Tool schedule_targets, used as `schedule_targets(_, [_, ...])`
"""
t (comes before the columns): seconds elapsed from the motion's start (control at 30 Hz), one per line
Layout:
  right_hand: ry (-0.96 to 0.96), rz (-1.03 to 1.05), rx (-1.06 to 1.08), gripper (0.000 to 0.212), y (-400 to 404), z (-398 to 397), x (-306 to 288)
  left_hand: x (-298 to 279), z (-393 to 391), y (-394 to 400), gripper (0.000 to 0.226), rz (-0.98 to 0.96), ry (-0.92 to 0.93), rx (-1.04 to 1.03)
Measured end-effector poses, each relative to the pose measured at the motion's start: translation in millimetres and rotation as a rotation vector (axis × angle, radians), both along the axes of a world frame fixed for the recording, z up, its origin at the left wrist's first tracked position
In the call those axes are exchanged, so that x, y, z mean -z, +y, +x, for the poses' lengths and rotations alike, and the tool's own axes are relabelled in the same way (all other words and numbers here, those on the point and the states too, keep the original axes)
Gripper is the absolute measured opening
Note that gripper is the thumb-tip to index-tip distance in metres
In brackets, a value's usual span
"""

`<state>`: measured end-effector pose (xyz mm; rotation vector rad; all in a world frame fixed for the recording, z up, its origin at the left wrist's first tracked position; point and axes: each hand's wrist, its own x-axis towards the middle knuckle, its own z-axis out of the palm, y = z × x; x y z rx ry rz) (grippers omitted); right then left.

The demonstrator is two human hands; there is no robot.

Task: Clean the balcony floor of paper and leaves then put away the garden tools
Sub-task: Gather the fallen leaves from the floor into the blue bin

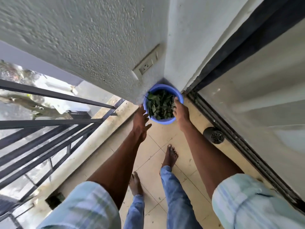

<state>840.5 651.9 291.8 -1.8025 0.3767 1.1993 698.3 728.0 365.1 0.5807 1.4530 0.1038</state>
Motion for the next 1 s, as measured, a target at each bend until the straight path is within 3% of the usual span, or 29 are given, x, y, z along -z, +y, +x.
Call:
schedule_targets(0.13, [-0.071,0.024,-0.056,0.029,-28,-28,-56,-50,-5,-21,0.051,0.019,0.032,0.145])
schedule_targets(0.23, [-0.058,0.065,-0.060,0.023,-51,-59,-117,-101,-19,-36,0.037,0.066,0.037,0.270])
schedule_targets(0.3, [-0.049,0.092,-0.015,0.017,-62,-82,-155,-134,-31,-46,0.023,0.118,0.040,0.371])
schedule_targets(0.57, [-0.132,0.135,0.187,0.017,-131,-206,-285,-255,-134,-108,0.020,0.248,-0.074,0.637])
schedule_targets(0.67, [-0.179,0.150,0.322,0.029,-160,-250,-302,-267,-176,-139,0.021,0.254,-0.124,0.735])
schedule_targets(0.8, [-0.171,0.133,0.434,0.009,-210,-305,-321,-262,-225,-179,0.026,0.283,-0.121,0.916])
schedule_targets(0.9, [-0.161,0.071,0.473,0.008,-257,-342,-322,-251,-254,-208,0.031,0.369,-0.080,1.178])
schedule_targets(1.0, [-0.176,0.023,0.482,0.014,-301,-373,-319,-242,-269,-237,0.050,0.519,-0.018,1.486])
